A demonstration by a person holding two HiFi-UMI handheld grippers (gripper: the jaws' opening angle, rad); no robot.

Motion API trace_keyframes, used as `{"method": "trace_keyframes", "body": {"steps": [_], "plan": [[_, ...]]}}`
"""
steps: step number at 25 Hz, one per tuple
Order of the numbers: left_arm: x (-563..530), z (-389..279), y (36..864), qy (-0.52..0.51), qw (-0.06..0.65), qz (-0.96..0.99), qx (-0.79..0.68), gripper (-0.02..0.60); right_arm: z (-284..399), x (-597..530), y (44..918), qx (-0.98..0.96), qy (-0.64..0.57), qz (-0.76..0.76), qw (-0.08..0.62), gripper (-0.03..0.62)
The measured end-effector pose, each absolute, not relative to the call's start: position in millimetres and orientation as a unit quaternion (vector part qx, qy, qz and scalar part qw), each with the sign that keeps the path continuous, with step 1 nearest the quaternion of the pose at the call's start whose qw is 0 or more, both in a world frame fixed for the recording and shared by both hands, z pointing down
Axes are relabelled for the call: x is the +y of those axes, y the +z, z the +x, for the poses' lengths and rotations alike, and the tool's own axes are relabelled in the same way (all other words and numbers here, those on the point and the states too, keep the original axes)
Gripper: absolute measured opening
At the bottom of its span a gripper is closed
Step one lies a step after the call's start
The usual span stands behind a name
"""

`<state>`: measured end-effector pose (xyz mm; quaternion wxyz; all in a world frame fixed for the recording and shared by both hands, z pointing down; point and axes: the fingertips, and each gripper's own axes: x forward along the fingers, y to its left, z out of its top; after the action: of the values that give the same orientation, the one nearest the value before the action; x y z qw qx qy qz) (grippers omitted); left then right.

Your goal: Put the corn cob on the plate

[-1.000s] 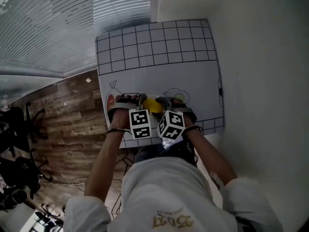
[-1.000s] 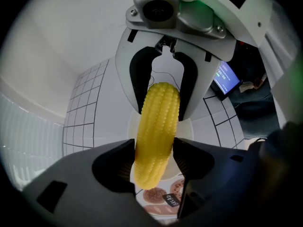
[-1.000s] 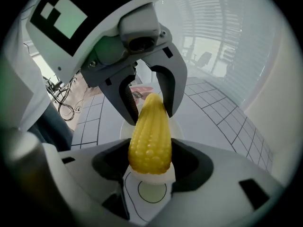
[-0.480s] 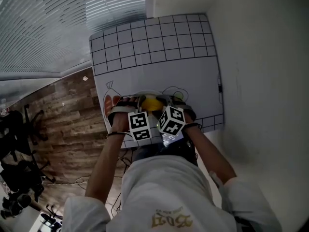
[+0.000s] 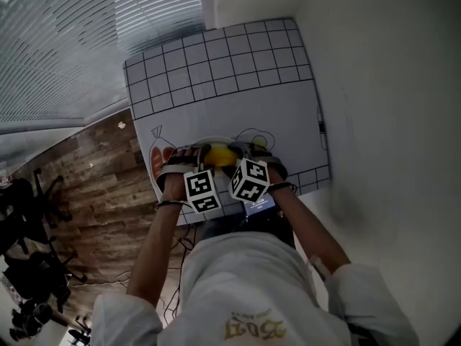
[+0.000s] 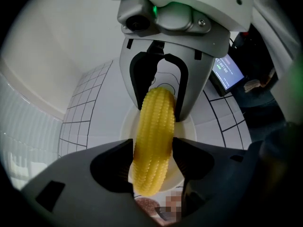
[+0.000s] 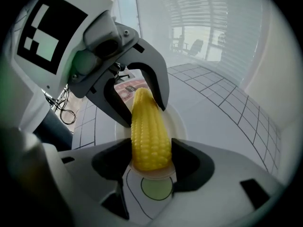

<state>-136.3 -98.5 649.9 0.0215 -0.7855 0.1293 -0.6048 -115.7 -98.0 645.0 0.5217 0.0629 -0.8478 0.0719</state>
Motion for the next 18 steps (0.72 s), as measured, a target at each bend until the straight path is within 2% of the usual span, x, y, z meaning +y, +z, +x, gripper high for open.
{"method": "trace_keyframes", "body": {"steps": [4,10,14,18], "plan": [[-99.9,-142.7,647.1,-0.591,-0.006,-0.792,0.151,0.291,-111.8,-101.9,637.7,-0.846,0.115,0.086,0.514,0.285],[-97.2,-165.7,636.3,-0.575,-0.034,-0.796,0.187,0.291,-107.2,-104.4,627.2,-0.849,0.117,0.108,0.504,0.288],[-97.3,-182.2,621.0,-0.530,-0.085,-0.806,0.250,0.291,-105.4,-101.7,616.0,-0.852,0.123,0.122,0.494,0.288],[-97.8,-193.1,597.1,-0.477,-0.107,-0.813,0.318,0.291,-99.8,-105.0,595.7,-0.859,0.115,0.159,0.472,0.288]]}}
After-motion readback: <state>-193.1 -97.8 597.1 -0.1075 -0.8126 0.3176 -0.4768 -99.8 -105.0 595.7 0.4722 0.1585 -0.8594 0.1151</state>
